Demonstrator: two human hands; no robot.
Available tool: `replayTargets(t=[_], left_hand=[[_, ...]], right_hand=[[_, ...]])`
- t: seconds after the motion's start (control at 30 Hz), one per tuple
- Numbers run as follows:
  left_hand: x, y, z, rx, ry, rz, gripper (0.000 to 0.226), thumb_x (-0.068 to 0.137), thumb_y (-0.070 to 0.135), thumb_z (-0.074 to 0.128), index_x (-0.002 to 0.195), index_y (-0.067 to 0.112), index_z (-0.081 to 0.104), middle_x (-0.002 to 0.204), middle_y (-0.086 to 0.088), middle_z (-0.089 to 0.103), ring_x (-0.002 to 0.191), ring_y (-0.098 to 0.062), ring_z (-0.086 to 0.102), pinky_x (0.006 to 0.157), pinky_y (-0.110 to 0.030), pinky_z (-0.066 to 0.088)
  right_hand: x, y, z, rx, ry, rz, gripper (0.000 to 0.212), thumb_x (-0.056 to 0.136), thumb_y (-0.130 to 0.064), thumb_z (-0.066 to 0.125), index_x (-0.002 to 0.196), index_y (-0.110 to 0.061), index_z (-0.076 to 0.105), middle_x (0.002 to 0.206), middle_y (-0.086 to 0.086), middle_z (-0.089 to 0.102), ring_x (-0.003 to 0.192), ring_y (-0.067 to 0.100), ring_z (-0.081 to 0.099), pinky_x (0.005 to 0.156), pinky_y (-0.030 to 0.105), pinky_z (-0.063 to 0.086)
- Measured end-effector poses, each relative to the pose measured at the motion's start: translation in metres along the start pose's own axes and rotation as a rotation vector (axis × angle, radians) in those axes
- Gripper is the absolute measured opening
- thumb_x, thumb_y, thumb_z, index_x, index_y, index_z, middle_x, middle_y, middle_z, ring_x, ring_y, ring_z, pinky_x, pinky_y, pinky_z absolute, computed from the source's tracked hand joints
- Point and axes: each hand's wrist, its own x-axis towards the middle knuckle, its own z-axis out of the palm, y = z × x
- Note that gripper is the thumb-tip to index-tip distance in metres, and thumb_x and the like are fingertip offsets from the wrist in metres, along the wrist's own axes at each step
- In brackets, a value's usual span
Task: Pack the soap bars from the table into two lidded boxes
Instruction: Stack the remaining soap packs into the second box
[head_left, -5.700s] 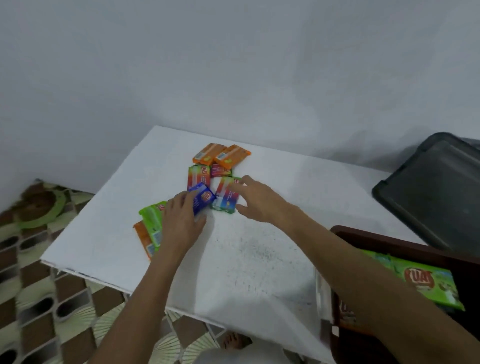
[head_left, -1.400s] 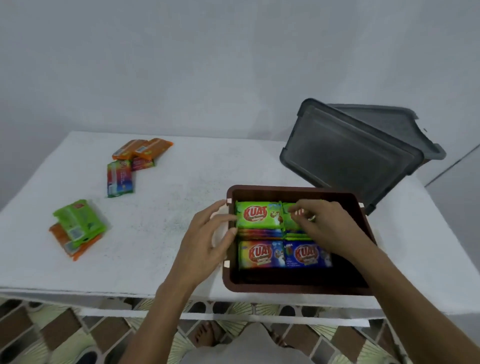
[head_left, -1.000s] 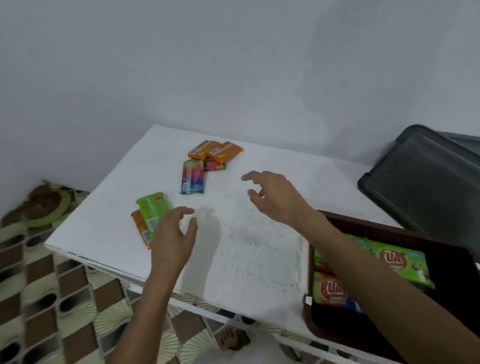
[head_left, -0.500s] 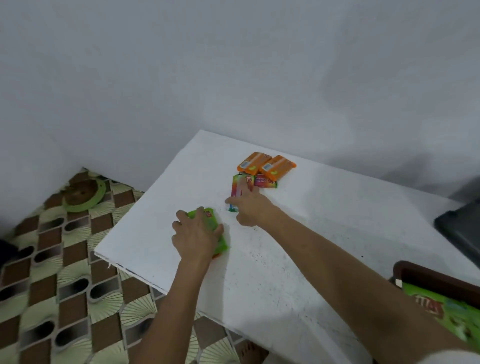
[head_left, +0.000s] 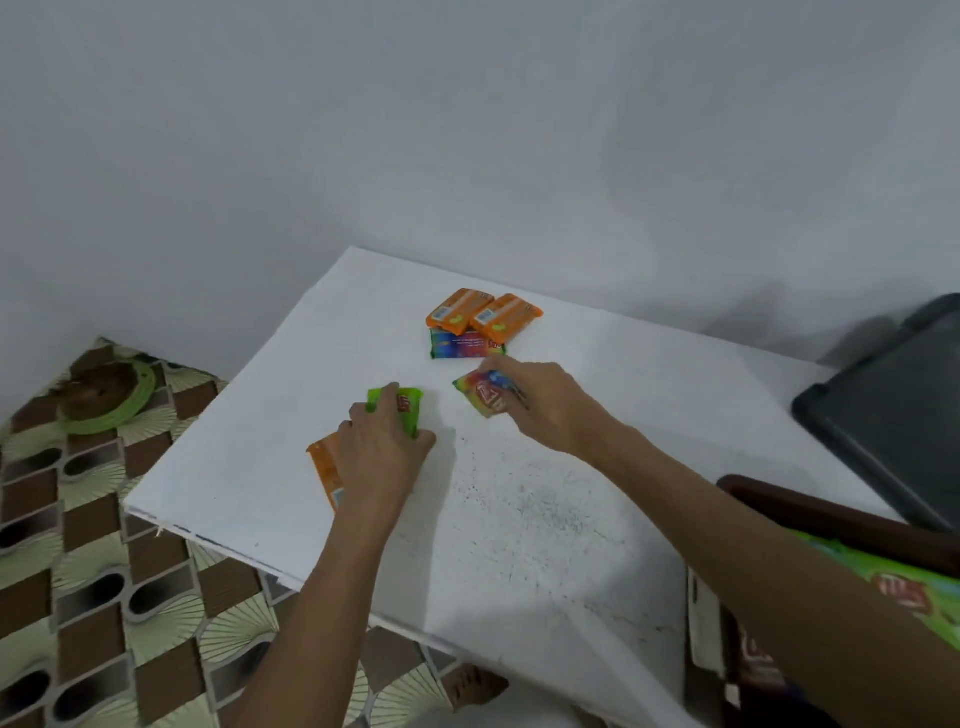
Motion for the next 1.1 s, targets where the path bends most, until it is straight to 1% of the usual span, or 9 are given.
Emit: replayTargets(t=[0.13,0.23,0.3,0.4,0.5,0.67,0.83,0.97,1.1], left_hand=[[-0.033,0.033,-0.014,-0.256,-0.008,0.11,0.082,0.08,0.035,0.07,0.147,0.04,0.024,0.131,-0.012,0.045,0.1,-0.025,0.055,0.075,-0.032,0.045],[-0.062,0.058,-0.019,-0.493,0.096,0.285,0.076,0.076,0.022,0.073,0.139,0.045,0.037,0.13,-0.005,0.042,0.101,-0.016,0.053,0.086,-0.033,0.049],[-0.08,0.075,-0.018,-0.704,0.116,0.398,0.064,0.075,0.013,0.074,0.128,0.04,0.052,0.125,0.0,0.044,0.101,-0.008,0.055,0.084,-0.021,0.053],[-0.107,0.103,-0.018,-1.025,-0.027,0.438,0.049,0.078,0.001,0.073,0.116,0.029,0.06,0.119,0.004,0.055,0.108,-0.013,0.06,0.081,-0.015,0.052],[-0.128,0.124,-0.014,-1.26,-0.206,0.453,0.046,0.08,-0.006,0.07,0.117,0.019,0.058,0.114,-0.005,0.063,0.106,-0.02,0.065,0.09,-0.026,0.052],[-0.156,0.149,0.006,-1.385,-0.383,0.442,0.048,0.083,-0.009,0.065,0.126,0.011,0.053,0.107,-0.001,0.067,0.102,-0.02,0.067,0.085,-0.03,0.054],[-0.174,0.165,0.03,-1.462,-0.496,0.403,0.047,0.085,-0.013,0.06,0.124,0.013,0.054,0.115,-0.002,0.062,0.103,-0.019,0.064,0.085,-0.036,0.055],[-0.184,0.169,0.046,-1.514,-0.565,0.351,0.048,0.085,-0.016,0.056,0.12,0.017,0.056,0.118,0.001,0.062,0.108,-0.017,0.062,0.081,-0.03,0.056],[-0.188,0.169,0.054,-1.491,-0.571,0.355,0.051,0.084,-0.019,0.055,0.126,0.011,0.052,0.129,-0.003,0.054,0.109,-0.014,0.062,0.079,-0.027,0.056]], right_hand=[[-0.065,0.012,-0.032,0.166,0.078,0.085,0.035,0.098,-0.018,0.052,0.131,-0.026,0.047,0.117,0.009,0.066,0.084,0.018,0.069,0.067,0.029,0.059],[-0.113,0.019,-0.055,0.289,0.109,0.188,0.032,0.099,-0.023,0.052,0.128,-0.036,0.046,0.115,0.001,0.064,0.083,0.012,0.071,0.063,0.024,0.059],[-0.148,0.025,-0.07,0.388,0.152,0.244,0.032,0.099,-0.024,0.053,0.126,-0.039,0.047,0.113,-0.002,0.064,0.083,0.008,0.072,0.065,0.026,0.061],[-0.201,0.031,-0.092,0.537,0.243,0.296,0.032,0.097,-0.019,0.056,0.126,-0.033,0.052,0.109,-0.001,0.067,0.082,0.004,0.072,0.063,0.02,0.058],[-0.249,0.04,-0.109,0.62,0.268,0.309,0.034,0.096,-0.019,0.058,0.127,-0.032,0.053,0.103,0.001,0.072,0.087,0.012,0.073,0.069,0.033,0.061],[-0.312,0.053,-0.122,0.762,0.243,0.342,0.035,0.091,-0.017,0.062,0.124,-0.027,0.055,0.107,-0.001,0.072,0.096,0.016,0.071,0.07,0.033,0.061],[-0.345,0.067,-0.108,0.845,0.158,0.434,0.036,0.089,-0.02,0.063,0.123,-0.03,0.056,0.114,-0.001,0.069,0.105,0.015,0.069,0.074,0.036,0.061],[-0.352,0.072,-0.086,0.977,0.112,0.498,0.034,0.091,-0.012,0.062,0.121,-0.025,0.057,0.114,0.002,0.068,0.107,0.016,0.068,0.078,0.041,0.061],[-0.35,0.08,-0.067,0.993,0.031,0.518,0.035,0.092,-0.009,0.062,0.123,-0.023,0.055,0.115,0.011,0.067,0.099,0.034,0.069,0.077,0.041,0.061]])
